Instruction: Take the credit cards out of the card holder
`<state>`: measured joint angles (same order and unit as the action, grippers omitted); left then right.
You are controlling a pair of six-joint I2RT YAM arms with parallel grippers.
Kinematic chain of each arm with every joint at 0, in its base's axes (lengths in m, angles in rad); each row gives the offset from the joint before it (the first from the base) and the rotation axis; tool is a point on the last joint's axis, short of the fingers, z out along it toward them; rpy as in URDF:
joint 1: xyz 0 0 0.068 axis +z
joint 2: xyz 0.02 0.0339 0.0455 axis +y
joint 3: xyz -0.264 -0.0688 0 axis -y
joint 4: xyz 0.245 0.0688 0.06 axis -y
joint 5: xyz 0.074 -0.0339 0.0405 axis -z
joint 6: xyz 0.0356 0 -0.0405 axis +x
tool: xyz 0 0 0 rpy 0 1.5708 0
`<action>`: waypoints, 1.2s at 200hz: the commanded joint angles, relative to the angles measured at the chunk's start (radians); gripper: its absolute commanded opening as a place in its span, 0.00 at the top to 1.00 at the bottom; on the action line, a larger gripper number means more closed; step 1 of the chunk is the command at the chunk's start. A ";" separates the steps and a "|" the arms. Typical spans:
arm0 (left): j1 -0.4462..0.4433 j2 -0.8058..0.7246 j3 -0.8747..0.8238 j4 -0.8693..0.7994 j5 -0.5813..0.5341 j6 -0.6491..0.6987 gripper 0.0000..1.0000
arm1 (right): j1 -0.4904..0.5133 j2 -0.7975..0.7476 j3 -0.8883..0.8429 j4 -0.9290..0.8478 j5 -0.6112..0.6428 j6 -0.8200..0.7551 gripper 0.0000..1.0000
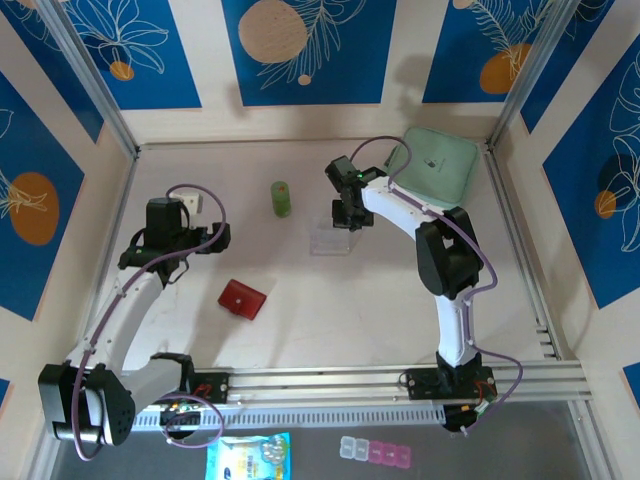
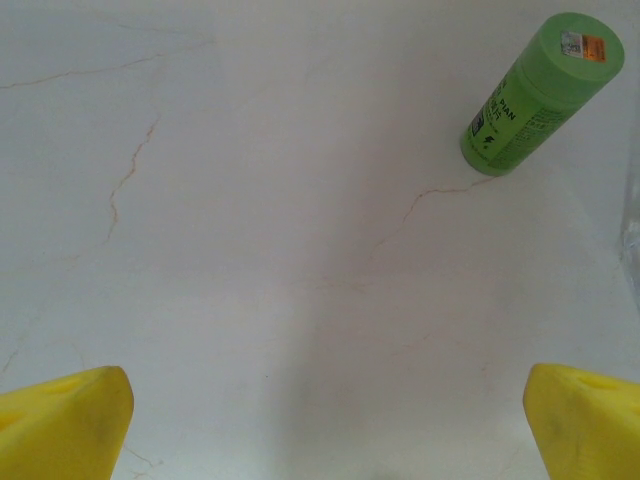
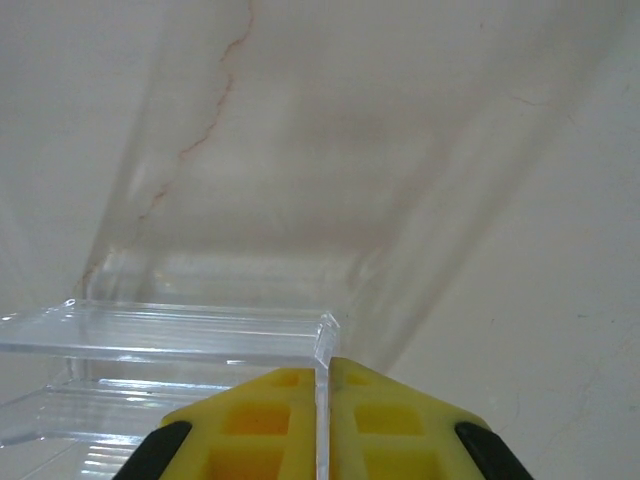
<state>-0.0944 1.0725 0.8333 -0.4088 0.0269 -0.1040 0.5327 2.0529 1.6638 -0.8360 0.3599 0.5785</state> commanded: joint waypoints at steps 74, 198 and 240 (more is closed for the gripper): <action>0.002 -0.019 0.014 -0.008 0.012 -0.001 0.00 | 0.001 0.002 0.052 -0.042 -0.006 0.009 0.84; -0.028 0.151 0.032 -0.072 0.197 -0.308 0.00 | 0.051 -0.240 -0.162 0.030 -0.083 0.054 0.76; -0.146 0.288 0.060 -0.073 0.194 -0.315 0.01 | 0.075 -0.328 -0.315 0.100 -0.137 0.098 0.71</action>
<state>-0.1879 1.3022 0.8692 -0.4805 0.1757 -0.3855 0.5926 1.7752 1.4162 -0.7761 0.2832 0.6304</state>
